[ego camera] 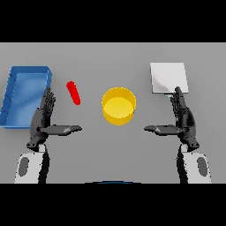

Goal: Pick up the red beaker and tilt it to pour out 1 green nut into yellow bowl. Pick up the yellow bowl and place it on the metallic measuring scale.

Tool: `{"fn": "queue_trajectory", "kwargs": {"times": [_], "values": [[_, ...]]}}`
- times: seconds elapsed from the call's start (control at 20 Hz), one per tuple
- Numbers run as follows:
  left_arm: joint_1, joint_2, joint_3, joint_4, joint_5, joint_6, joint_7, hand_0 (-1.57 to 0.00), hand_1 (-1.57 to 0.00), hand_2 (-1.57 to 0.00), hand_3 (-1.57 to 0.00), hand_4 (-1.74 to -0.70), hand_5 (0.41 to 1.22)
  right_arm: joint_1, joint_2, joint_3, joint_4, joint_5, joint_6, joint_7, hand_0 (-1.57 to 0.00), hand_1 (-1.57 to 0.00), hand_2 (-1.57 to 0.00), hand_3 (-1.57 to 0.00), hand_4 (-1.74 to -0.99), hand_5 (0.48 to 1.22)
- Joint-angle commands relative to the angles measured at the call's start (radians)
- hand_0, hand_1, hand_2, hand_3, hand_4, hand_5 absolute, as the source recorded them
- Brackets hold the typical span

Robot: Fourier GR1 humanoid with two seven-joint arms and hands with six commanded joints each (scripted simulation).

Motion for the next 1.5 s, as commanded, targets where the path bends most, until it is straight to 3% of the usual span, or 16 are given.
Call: {"fn": "queue_trajectory", "kwargs": {"times": [0.0,0.25,0.35,0.4,0.5,0.65,0.75,1.05,1.2,1.35,1.45], "values": [[-0.001,0.000,0.000,0.000,0.000,0.001,0.001,0.00,0.00,0.00,0.00,-1.20,0.652,0.001,0.002,0.002,-0.001,0.001,-0.002,0.000,0.00,0.00,0.00,0.00,-1.245,0.681],[-0.015,-0.006,0.000,0.009,-0.003,0.009,0.002,0.00,0.00,0.00,0.00,-1.20,0.652,0.014,0.017,0.022,-0.018,0.012,-0.003,-0.004,0.00,0.00,0.00,0.00,-1.245,0.681],[0.044,0.039,-0.064,-0.070,-0.089,-0.001,-0.006,0.00,0.00,0.00,0.00,-1.21,0.649,0.088,-0.040,0.100,-0.081,0.190,-0.043,-0.114,0.00,0.00,0.00,0.00,-1.242,0.678],[0.068,0.049,-0.080,-0.103,-0.104,-0.006,-0.002,0.00,0.00,0.00,0.00,-1.21,0.650,0.112,-0.051,0.120,-0.115,0.231,-0.053,-0.123,0.00,0.00,0.00,0.00,-1.239,0.679],[0.083,0.058,-0.099,-0.131,-0.126,-0.008,0.033,0.00,0.00,0.00,0.00,-1.22,0.658,0.128,-0.054,0.145,-0.142,0.280,-0.067,-0.105,0.00,0.00,0.00,0.00,-1.235,0.678],[0.075,0.073,-0.099,-0.143,-0.123,-0.021,0.064,0.00,0.00,0.00,0.00,-1.23,0.662,0.111,-0.052,0.145,-0.145,0.274,-0.061,-0.083,0.00,0.00,0.00,0.00,-1.245,0.681],[0.046,0.061,-0.115,-0.099,-0.143,-0.022,0.080,0.00,0.00,0.00,0.00,-1.25,0.679,0.126,-0.050,0.151,-0.160,0.265,-0.049,-0.094,0.00,0.00,0.00,0.00,-1.254,0.682],[-0.092,0.050,-0.081,0.068,-0.136,-0.023,0.043,0.00,0.00,0.00,0.00,-1.38,0.738,0.123,-0.049,0.135,-0.166,0.217,-0.027,-0.105,0.00,0.00,0.00,0.00,-1.304,0.678],[-0.171,0.055,-0.051,0.173,-0.139,-0.014,0.050,0.00,0.00,0.00,0.00,-1.38,0.738,0.135,-0.050,0.133,-0.166,0.214,-0.025,-0.106,0.00,0.00,0.00,0.00,-1.321,0.683],[-0.221,0.051,-0.025,0.282,-0.139,-0.008,0.021,0.00,0.00,0.00,0.00,-1.35,0.720,0.125,-0.053,0.124,-0.168,0.205,-0.026,-0.078,0.00,0.00,0.00,0.00,-1.337,0.687],[-0.261,0.046,-0.012,0.332,-0.134,-0.007,0.004,0.00,0.00,0.00,0.00,-1.34,0.717,0.135,-0.058,0.117,-0.172,0.197,-0.023,-0.087,0.00,0.00,0.00,0.00,-1.341,0.689]]}}
